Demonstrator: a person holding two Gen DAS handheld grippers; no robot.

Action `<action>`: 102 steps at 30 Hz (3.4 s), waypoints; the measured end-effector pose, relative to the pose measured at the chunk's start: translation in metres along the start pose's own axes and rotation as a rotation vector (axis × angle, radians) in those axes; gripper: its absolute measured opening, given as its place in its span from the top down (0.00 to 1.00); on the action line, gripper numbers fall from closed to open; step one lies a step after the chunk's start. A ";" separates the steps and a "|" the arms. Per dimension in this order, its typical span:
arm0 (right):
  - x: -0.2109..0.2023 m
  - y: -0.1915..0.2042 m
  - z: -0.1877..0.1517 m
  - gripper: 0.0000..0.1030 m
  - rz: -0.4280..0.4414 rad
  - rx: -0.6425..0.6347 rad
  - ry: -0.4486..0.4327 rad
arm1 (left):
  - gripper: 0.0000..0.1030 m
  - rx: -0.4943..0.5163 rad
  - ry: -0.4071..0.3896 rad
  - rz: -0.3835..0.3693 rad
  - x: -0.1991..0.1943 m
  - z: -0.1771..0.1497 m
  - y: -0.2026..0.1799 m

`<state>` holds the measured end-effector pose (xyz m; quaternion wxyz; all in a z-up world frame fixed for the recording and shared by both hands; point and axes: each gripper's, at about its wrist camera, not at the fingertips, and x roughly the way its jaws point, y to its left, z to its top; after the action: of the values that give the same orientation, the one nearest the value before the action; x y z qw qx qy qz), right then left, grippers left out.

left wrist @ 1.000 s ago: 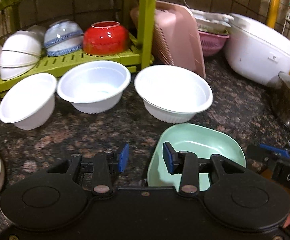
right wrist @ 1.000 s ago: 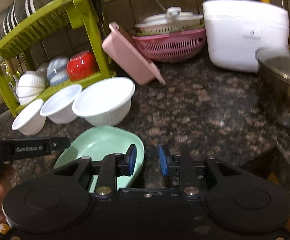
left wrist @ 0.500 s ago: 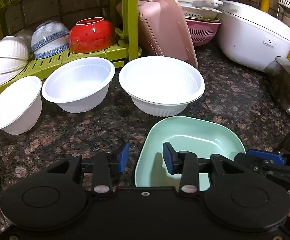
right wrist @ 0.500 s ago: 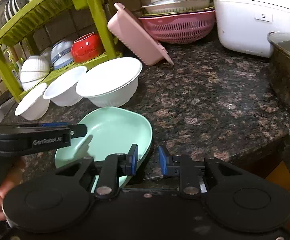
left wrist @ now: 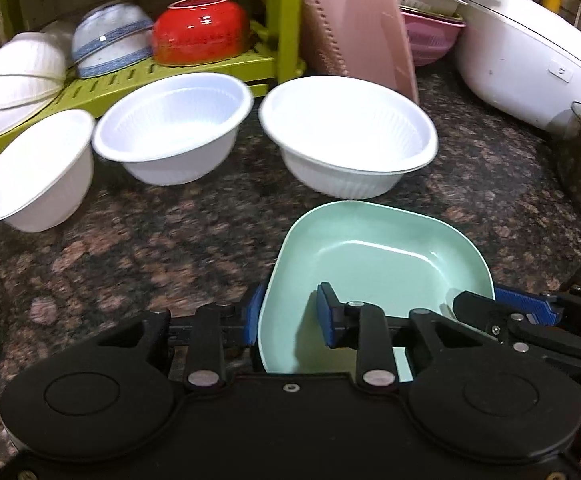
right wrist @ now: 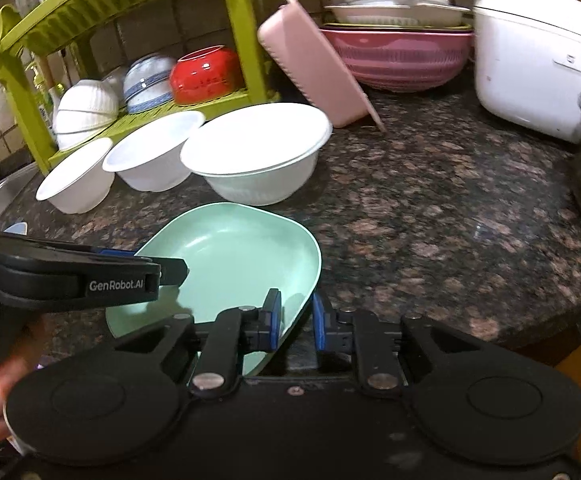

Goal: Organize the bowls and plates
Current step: 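Grasp the mint green plate rim with both grippers, then carry the mint green plate toward the blue plate and lower it, then lower the mint green plate onto the light blue plate stack with both grippers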

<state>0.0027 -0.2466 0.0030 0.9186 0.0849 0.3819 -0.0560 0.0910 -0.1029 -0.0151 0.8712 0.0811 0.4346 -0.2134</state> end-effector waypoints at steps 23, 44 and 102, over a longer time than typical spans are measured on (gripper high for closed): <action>0.055 0.104 0.035 0.79 0.124 -0.129 0.007 | 0.63 -0.218 0.013 0.113 -0.022 -0.027 0.093; 0.060 0.117 0.029 0.86 0.106 -0.180 0.016 | 0.67 -0.302 -0.016 0.115 -0.020 -0.026 0.114; 0.096 0.306 0.051 0.86 0.387 -0.467 -0.058 | 0.70 -0.599 -0.100 0.337 -0.085 -0.077 0.254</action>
<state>0.1570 0.0388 0.0048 0.9175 -0.0591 0.3346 0.2069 0.1026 0.1754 -0.0053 0.8996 -0.1182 0.4151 0.0665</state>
